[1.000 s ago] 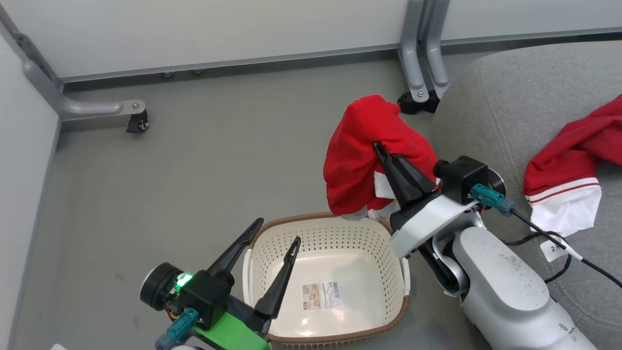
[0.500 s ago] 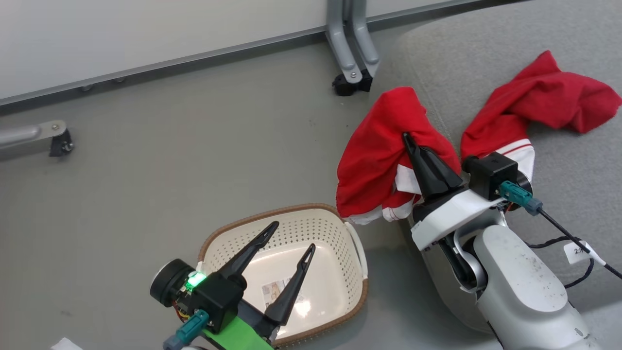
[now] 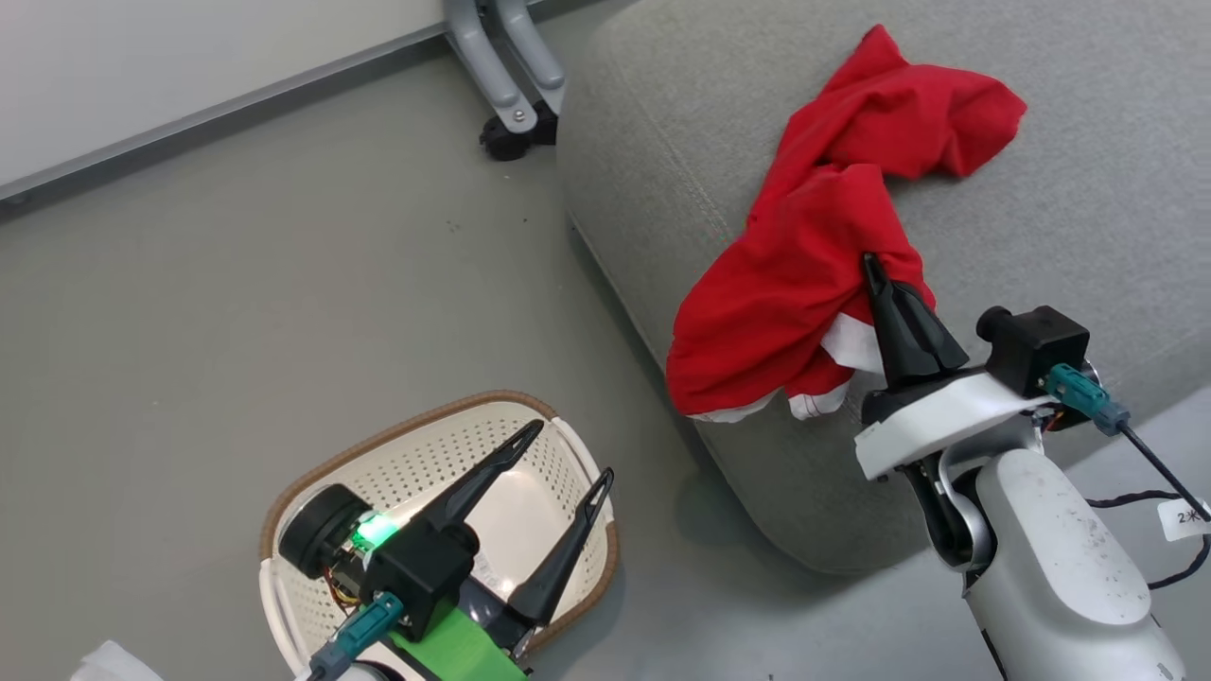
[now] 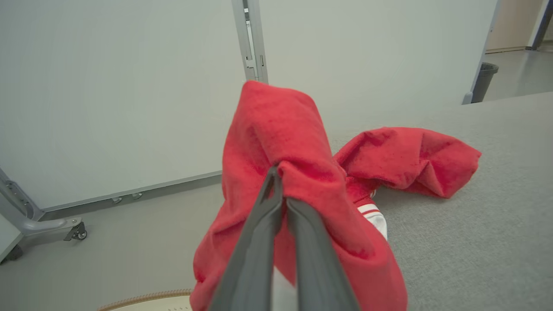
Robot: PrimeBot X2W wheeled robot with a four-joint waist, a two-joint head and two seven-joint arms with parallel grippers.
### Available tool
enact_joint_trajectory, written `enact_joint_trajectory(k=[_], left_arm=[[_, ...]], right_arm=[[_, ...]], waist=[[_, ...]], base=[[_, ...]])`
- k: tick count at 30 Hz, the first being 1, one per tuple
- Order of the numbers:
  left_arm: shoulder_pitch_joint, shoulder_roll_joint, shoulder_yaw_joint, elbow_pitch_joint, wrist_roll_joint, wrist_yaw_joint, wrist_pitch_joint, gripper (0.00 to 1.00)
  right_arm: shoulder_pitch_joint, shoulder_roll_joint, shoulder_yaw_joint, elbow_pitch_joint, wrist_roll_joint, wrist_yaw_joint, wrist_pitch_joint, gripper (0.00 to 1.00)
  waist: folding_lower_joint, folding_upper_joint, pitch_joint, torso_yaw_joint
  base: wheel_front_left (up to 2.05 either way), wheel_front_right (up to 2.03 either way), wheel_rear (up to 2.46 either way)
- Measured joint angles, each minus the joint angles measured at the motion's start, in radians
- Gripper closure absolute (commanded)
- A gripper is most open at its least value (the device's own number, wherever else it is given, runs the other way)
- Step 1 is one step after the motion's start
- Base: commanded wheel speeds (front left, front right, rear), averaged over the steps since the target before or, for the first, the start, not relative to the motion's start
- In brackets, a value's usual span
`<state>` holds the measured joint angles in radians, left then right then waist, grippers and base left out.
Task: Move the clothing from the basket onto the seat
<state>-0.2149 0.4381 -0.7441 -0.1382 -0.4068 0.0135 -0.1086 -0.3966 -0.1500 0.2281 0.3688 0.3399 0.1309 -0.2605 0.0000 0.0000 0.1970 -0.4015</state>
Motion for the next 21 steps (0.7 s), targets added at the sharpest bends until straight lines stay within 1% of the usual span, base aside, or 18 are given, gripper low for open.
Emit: enact_joint_trajectory(k=[5, 9, 14, 21], left_arm=[[-0.005, 0.016, 0.002, -0.021, 0.003, 0.004, 0.017, 0.0], [-0.017, 0.026, 0.002, -0.042, 0.007, 0.004, 0.03, 0.0], [-0.045, 0.04, 0.005, -0.071, 0.02, 0.003, 0.047, 0.0], [-0.108, 0.063, 0.027, -0.108, 0.039, -0.005, 0.067, 0.0]], right_arm=[[0.01, 0.007, -0.056, -0.012, -0.005, 0.0, -0.001, 1.0], [0.006, 0.013, -0.107, -0.036, -0.012, 0.0, -0.001, 1.0], [-0.053, 0.009, -0.177, -0.069, -0.02, 0.0, -0.001, 1.0], [-0.209, -0.034, -0.256, -0.059, -0.011, 0.0, -0.002, 1.0]], waist=[[0.0, 0.0, 0.028, -0.062], [0.0, 0.0, 0.056, -0.094], [0.0, 0.0, 0.102, -0.107], [0.0, 0.0, 0.182, -0.091]], base=[[0.0, 0.0, 0.0], [0.0, 0.0, 0.0], [0.0, 0.0, 0.0], [0.0, 0.0, 0.0]])
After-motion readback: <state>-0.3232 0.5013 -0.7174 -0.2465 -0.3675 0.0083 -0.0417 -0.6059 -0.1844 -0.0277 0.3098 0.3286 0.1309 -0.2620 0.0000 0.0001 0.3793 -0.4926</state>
